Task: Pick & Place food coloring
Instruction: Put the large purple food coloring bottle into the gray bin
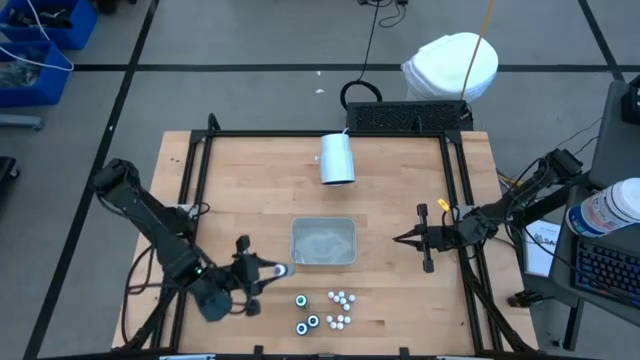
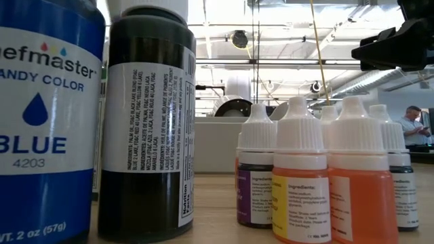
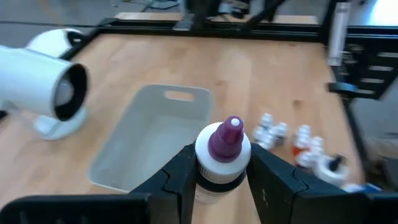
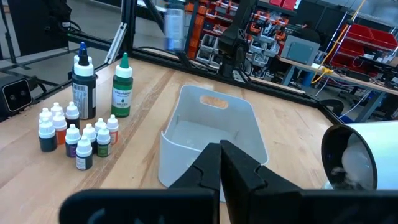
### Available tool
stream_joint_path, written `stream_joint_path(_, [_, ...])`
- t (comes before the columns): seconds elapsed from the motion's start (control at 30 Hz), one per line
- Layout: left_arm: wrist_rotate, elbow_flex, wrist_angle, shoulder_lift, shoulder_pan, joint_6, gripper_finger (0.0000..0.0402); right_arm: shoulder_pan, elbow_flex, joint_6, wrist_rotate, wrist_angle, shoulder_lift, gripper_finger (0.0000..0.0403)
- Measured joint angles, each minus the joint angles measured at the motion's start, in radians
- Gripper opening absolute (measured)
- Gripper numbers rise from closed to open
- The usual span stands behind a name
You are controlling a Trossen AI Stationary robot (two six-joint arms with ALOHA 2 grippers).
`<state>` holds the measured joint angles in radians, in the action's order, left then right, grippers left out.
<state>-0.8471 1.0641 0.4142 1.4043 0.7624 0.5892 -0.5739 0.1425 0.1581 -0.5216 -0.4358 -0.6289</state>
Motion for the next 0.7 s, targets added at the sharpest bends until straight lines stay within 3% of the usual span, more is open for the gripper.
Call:
stream_joint_path(0.37, [0.139,0.0,-0.011,0.001,-0.231,-0.143,0.0129,0.0,0.0,0.002,0.0,0.0,0.0,0.0])
stream_joint_path(0.7, [0.192,0.0,-0.034,0.012,-0.322,-0.23,0.0129,0.0,0.0,0.003,0.0,0.0,0.0,0.0])
